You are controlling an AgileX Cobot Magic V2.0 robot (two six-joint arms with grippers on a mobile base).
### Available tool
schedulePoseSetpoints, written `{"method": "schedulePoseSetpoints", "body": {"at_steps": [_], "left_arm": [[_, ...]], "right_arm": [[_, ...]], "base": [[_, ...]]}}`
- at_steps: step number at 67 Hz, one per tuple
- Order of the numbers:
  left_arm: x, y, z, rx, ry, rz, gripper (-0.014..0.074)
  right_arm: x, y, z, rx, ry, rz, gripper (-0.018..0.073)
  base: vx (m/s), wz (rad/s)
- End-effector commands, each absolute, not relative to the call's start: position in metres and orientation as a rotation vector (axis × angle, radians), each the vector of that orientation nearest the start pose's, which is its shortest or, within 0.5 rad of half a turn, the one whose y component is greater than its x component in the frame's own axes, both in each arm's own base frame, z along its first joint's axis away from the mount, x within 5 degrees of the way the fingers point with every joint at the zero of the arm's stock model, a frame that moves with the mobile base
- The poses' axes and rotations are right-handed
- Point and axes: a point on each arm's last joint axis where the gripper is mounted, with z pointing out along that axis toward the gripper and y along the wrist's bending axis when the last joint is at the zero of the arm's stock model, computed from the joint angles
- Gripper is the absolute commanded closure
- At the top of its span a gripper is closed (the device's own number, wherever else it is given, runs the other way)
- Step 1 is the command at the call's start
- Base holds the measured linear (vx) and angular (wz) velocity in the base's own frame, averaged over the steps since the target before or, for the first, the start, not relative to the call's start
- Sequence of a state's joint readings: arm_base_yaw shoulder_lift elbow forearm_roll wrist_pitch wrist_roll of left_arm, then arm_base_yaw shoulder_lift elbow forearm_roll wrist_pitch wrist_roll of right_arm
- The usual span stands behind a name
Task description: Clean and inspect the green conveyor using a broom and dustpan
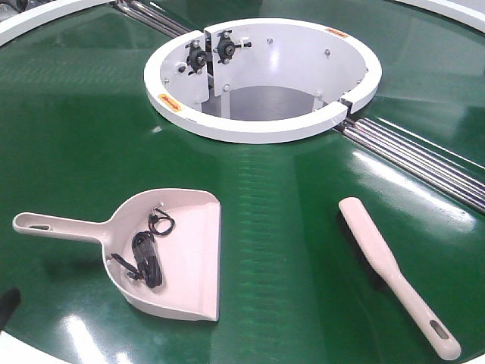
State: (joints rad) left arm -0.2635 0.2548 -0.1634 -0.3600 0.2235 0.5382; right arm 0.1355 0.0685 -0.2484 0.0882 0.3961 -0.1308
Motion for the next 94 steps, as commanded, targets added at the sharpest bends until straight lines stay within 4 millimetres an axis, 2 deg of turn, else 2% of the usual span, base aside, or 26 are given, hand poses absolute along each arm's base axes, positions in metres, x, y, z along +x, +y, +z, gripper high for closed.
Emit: {"method": "schedulePoseSetpoints", "body": {"at_steps": [1,8,13,20,22,72,80,86,94], "left_arm": [[0.075,-0.024,0.247,0.366,1.632,-0.128,0.0237],[0.075,-0.024,0.248,0.318,1.632,-0.165,0.0263],[0.075,-0.024,0.248,0.31,1.639,-0.175,0.0367],[0.075,-0.024,0.248,0.311,1.639,-0.175,0.0604],[0.075,-0.024,0.248,0.312,1.639,-0.174,0.0605],[0.076,-0.023,0.249,0.303,1.624,-0.171,0.0604],[0.073,-0.023,0.241,0.3,1.631,-0.172,0.0604],[0.07,-0.019,0.232,0.228,1.634,-0.192,0.0604],[0.067,-0.014,0.213,0.156,1.582,-0.161,0.0604]], "right_arm": [[0.05,0.009,0.258,-0.179,1.644,0.084,0.0151],[0.051,0.009,0.257,-0.177,1.643,0.085,0.0192],[0.05,0.01,0.257,-0.177,1.645,0.087,0.0279],[0.051,0.009,0.257,-0.177,1.639,0.083,0.0508],[0.051,0.009,0.257,-0.177,1.639,0.083,0.0574],[0.051,0.01,0.26,-0.149,1.609,0.112,0.0569],[0.051,0.01,0.26,-0.149,1.609,0.112,0.0569],[0.051,0.01,0.26,-0.149,1.609,0.112,0.0569],[0.051,0.01,0.26,-0.149,1.609,0.112,0.0569]], "base": [[0.0,0.0],[0.0,0.0],[0.0,0.0],[0.0,0.0],[0.0,0.0],[0.0,0.0],[0.0,0.0],[0.0,0.0],[0.0,0.0]]}}
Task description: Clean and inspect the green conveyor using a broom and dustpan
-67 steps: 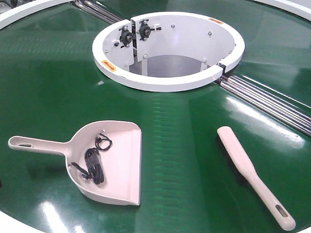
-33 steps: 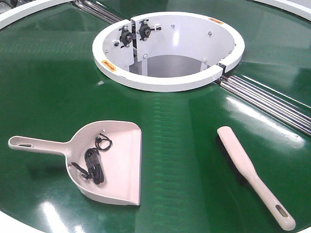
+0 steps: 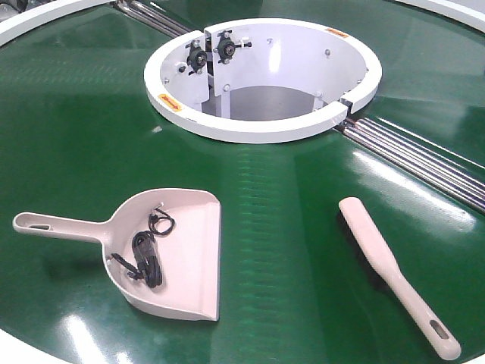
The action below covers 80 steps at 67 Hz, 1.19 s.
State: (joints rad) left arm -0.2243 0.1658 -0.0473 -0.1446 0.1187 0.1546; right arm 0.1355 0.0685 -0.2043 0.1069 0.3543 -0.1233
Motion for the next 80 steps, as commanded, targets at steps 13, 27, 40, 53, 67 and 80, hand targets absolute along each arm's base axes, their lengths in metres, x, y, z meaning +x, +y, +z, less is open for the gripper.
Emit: {"method": "schedulePoseSetpoints", "body": {"at_steps": [13,27,40,53,67,80], "left_arm": [[0.057,-0.009,0.192,0.121,1.545,-0.117,0.0604],[0.056,-0.009,0.193,0.129,1.53,-0.111,0.0604],[0.056,-0.009,0.193,0.129,1.531,-0.111,0.0604],[0.056,-0.009,0.193,0.129,1.531,-0.111,0.0604],[0.056,-0.009,0.193,0.129,1.531,-0.111,0.0604],[0.056,-0.009,0.193,0.129,1.531,-0.111,0.0604]], "right_arm": [[0.051,0.01,0.26,-0.149,1.609,0.112,0.0569],[0.051,0.01,0.26,-0.149,1.613,0.113,0.0569],[0.051,0.01,0.26,-0.149,1.613,0.113,0.0569],[0.051,0.01,0.26,-0.149,1.613,0.113,0.0569],[0.051,0.01,0.26,-0.149,1.613,0.113,0.0569],[0.051,0.01,0.26,-0.149,1.613,0.113,0.0569]], "base": [[0.0,0.0],[0.0,0.0],[0.0,0.0],[0.0,0.0],[0.0,0.0],[0.0,0.0]]}}
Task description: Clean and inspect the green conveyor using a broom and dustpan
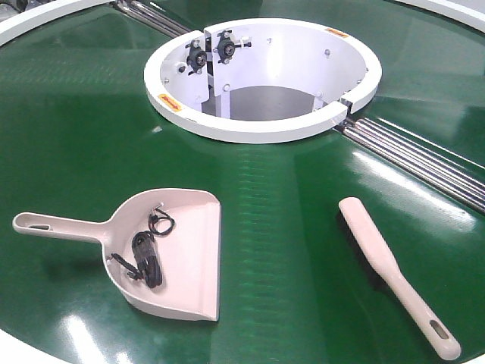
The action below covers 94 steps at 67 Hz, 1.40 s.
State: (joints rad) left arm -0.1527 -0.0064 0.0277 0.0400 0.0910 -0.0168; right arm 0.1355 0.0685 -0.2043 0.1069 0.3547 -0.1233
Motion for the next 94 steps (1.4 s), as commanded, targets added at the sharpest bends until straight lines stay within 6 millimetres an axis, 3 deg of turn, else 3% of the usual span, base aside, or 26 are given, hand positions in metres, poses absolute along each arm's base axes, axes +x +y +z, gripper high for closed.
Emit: {"method": "schedulePoseSetpoints", "body": {"at_steps": [1,19,31,43,60,94], "left_arm": [[0.056,-0.009,0.193,0.129,1.531,-0.111,0.0604],[0.056,-0.009,0.193,0.129,1.531,-0.111,0.0603],[0.056,-0.009,0.193,0.129,1.531,-0.111,0.0603],[0.056,-0.009,0.193,0.129,1.531,-0.111,0.0603],[0.056,-0.009,0.193,0.129,1.531,-0.111,0.0603],[0.056,-0.009,0.193,0.129,1.532,-0.111,0.0604]], "right_arm": [[0.051,0.01,0.26,-0.149,1.613,0.113,0.0569],[0.053,0.006,0.254,-0.178,1.618,0.016,0.0569],[0.06,0.007,0.219,-0.172,1.64,0.022,0.0569],[0.063,0.009,0.197,-0.157,1.562,0.058,0.0569],[0.055,0.008,0.202,-0.146,1.456,0.059,0.0569],[0.056,0.008,0.2,-0.141,1.485,0.064,0.0569]], "base": [[0.0,0.0],[0.0,0.0],[0.0,0.0],[0.0,0.0],[0.0,0.0],[0.0,0.0]]}}
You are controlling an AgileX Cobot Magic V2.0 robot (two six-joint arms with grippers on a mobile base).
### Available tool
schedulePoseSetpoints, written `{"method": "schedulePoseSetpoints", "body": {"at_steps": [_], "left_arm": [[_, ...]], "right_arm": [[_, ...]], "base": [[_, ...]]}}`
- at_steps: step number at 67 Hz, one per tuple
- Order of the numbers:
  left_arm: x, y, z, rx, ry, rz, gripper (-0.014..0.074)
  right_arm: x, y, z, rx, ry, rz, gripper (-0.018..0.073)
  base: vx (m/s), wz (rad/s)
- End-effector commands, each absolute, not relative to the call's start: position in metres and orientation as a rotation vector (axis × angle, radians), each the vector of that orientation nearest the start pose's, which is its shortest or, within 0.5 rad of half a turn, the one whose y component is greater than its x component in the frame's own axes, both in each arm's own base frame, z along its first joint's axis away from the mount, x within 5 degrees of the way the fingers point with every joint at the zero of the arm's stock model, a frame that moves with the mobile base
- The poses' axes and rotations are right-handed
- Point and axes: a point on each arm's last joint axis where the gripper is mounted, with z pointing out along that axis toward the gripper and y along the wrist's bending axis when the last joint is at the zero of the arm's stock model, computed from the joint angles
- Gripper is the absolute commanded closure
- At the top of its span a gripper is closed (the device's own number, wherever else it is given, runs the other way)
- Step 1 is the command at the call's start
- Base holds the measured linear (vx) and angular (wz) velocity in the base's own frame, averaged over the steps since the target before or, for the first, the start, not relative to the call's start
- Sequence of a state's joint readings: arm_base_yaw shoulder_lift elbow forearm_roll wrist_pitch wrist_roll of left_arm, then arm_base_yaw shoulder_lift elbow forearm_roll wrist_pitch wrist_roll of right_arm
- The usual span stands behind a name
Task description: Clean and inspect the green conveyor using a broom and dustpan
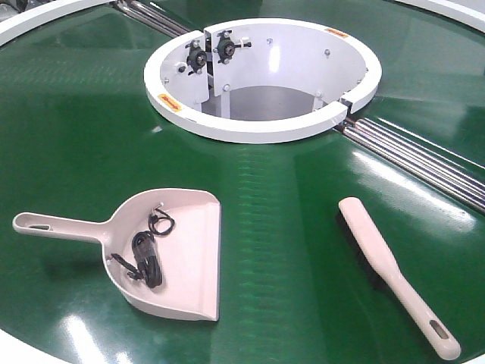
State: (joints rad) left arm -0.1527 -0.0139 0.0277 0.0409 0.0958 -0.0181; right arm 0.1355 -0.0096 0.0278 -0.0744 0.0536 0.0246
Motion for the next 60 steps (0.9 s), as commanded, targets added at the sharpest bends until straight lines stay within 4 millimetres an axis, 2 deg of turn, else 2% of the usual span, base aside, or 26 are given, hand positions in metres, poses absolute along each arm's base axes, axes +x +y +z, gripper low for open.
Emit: {"method": "schedulePoseSetpoints", "body": {"at_steps": [1,60], "left_arm": [[0.0561,-0.0087,0.1928,0.129,1.532,-0.111,0.0604],[0.0561,-0.0087,0.1928,0.129,1.532,-0.111,0.0604]], "right_arm": [[0.0556,0.0076,0.1995,-0.141,1.485,0.064,0.0569],[0.0556,0.0076,0.1995,-0.141,1.485,0.064,0.0569]], "base": [[0.0,0.0],[0.0,0.0]]}}
